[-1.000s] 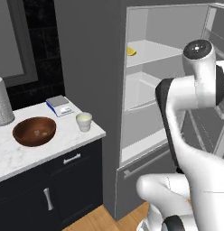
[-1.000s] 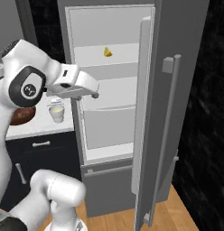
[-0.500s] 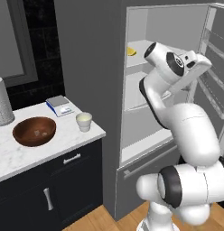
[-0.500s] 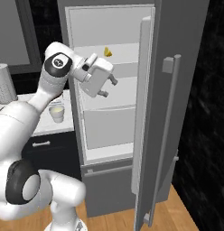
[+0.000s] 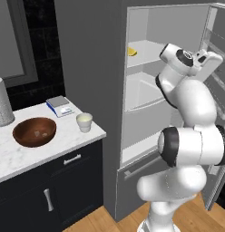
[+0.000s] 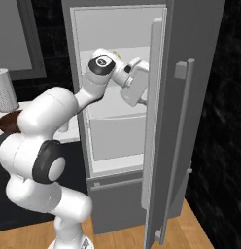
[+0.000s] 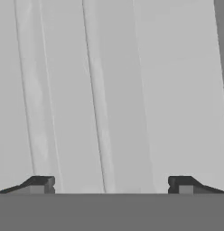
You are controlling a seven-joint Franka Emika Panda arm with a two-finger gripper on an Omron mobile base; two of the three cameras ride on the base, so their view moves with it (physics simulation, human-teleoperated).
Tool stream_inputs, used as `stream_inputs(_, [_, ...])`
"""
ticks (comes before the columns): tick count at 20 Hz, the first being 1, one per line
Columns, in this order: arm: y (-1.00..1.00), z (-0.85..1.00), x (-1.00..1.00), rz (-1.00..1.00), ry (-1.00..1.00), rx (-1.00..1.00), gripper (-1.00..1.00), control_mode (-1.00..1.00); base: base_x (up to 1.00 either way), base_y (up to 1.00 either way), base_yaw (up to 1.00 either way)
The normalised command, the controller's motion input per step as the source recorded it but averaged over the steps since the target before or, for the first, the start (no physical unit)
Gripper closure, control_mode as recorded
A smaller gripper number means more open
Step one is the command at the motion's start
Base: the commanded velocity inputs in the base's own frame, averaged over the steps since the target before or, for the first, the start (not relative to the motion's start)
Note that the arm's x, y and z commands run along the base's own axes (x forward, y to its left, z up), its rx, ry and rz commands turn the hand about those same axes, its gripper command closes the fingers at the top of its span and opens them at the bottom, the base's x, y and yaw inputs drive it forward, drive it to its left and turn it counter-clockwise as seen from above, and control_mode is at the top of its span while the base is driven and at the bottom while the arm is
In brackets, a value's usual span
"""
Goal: Grab a lemon wedge from the fridge and one ice cube from the ice bowl, and put them in the glass of lemonade.
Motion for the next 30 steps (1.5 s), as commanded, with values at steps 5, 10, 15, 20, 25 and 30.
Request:
stream_inputs(5, [-1.00,-0.13,0.00,-0.15,0.13,0.00,-1.00,-1.00,0.00,0.00,0.00])
stream_inputs(10, [-1.00,-0.04,0.00,-0.14,0.09,0.00,-1.00,-1.00,0.00,0.00,0.00])
stream_inputs(15, [-1.00,0.00,0.00,-0.10,0.03,0.00,-1.00,-1.00,0.00,0.00,0.00])
stream_inputs(20, [-0.72,0.20,0.00,-0.03,-0.03,0.00,-1.00,-1.00,0.00,0.00,0.00])
stream_inputs(25, [0.23,0.39,-0.41,0.02,-0.23,0.00,-1.00,-1.00,0.00,0.00,0.00])
stream_inputs(30, [0.99,0.22,-0.53,0.05,-0.36,0.00,-1.00,-1.00,0.00,0.00,0.00])
